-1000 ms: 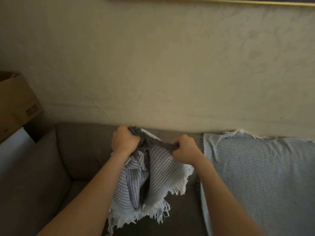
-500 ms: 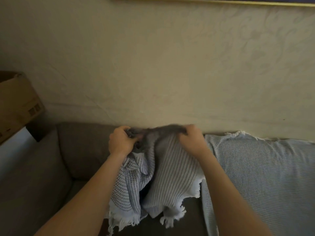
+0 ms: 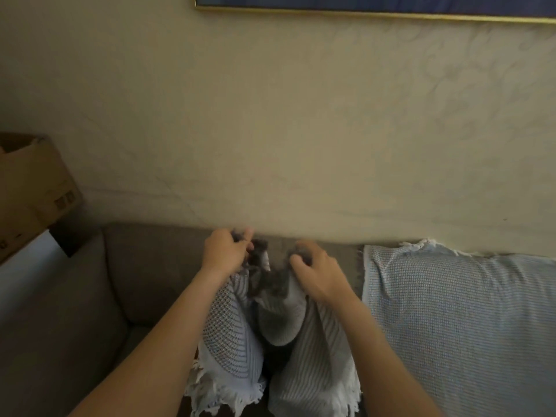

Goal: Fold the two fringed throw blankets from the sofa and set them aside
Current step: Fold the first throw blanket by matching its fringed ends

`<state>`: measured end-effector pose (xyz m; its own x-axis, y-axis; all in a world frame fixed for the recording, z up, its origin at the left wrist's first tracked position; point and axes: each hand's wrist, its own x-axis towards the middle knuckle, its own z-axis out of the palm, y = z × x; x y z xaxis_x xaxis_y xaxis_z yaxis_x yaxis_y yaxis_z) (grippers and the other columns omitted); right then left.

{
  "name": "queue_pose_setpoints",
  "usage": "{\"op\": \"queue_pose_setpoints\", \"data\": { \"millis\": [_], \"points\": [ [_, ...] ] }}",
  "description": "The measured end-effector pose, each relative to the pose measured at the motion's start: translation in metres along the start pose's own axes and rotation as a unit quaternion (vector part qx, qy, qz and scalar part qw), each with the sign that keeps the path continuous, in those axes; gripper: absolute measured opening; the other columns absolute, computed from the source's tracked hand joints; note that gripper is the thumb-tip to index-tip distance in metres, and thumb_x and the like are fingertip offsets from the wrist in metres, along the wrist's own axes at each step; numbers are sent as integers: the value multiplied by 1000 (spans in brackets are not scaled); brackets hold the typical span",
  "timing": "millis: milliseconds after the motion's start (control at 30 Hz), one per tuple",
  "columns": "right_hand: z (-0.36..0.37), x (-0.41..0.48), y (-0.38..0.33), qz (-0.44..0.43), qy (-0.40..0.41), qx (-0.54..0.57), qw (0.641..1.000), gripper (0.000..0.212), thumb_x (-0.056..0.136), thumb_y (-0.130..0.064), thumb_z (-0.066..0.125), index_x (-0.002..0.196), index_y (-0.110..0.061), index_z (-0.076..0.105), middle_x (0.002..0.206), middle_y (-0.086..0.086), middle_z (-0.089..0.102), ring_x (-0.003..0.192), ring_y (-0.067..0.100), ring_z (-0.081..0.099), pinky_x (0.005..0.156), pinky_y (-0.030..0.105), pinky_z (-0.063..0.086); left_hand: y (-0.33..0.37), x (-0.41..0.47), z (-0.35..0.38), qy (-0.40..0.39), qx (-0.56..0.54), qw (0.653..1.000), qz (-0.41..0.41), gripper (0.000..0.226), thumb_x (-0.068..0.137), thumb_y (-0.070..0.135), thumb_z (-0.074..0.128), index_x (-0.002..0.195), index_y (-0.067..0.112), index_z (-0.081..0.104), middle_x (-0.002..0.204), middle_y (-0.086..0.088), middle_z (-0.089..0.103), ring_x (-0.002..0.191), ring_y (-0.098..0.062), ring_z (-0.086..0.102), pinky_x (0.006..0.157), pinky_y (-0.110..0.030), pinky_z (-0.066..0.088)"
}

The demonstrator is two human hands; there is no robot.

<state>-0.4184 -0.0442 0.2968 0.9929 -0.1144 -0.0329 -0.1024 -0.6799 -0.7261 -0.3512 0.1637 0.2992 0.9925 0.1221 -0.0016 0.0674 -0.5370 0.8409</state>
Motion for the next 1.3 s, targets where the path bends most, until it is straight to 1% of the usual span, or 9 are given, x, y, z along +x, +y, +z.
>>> {"op": "queue_pose_setpoints", "data": {
  "millis": [267,333,400,467,600,833,1033,1200,1300],
  "points": [
    [34,-12,-3,-59,-117,-65,989,120,47,-105,63,150,-48,39,123,-20,72,109,7,70,92,35,59,27,-20,4,-169,-138,976,-7,56,101,62,56,73,15,66,54,12,55,58,-1,59,81,-31,45],
    [37,-11,-4,-89,-121,-99,984,98,59,-95,69,142,-47,48,104,-18,74,95,8,71,77,28,56,34,-24,6,-214,-147,966,4,56,101,63,54,72,16,60,55,13,53,58,2,57,85,-29,44],
    [34,-6,-3,-93,-115,-127,981,49,76,-76,75,90,-30,65,73,-11,64,74,14,67,58,27,45,37,-24,6,-227,-161,960,25,53,98,62,56,71,17,53,58,16,50,61,2,54,88,-26,45],
    [25,3,3,-74,-113,-127,983,53,79,-69,75,67,-21,55,62,-7,57,63,16,62,52,31,42,30,-21,3,-204,-168,963,45,46,95,54,67,75,17,48,61,19,50,64,4,52,83,-20,46],
    [1,17,10,-87,-69,-66,992,50,72,-67,63,79,-18,68,69,-3,70,67,15,69,63,44,59,6,-13,1,-182,-122,970,101,37,85,32,88,85,10,59,73,8,54,65,-1,51,70,-19,46],
    [-22,26,-2,-110,50,14,993,40,83,-33,68,57,-16,42,49,-1,43,45,14,38,47,34,31,-1,-16,-7,-191,-59,970,137,50,66,44,96,109,22,82,104,13,82,103,-5,76,93,-31,58],
    [-30,26,-10,-121,37,52,991,45,80,-31,68,52,-20,35,45,-8,37,44,14,33,50,33,29,-13,-15,-10,-136,36,983,115,22,79,27,94,78,28,72,66,18,70,65,5,64,68,-32,50],
    [-38,22,-14,-96,13,237,967,42,86,-13,70,55,-16,41,53,3,36,51,16,32,54,37,28,-43,-13,-10,-127,80,985,84,20,87,42,85,83,24,77,76,8,75,70,-1,68,65,-30,52],
    [-40,26,-11,-46,49,362,930,27,85,-11,68,58,-9,68,65,8,62,64,24,58,62,42,51,-49,-13,-12,-106,71,990,55,40,87,54,81,76,16,72,70,-1,70,65,-12,66,64,-35,50]
  ]
}}
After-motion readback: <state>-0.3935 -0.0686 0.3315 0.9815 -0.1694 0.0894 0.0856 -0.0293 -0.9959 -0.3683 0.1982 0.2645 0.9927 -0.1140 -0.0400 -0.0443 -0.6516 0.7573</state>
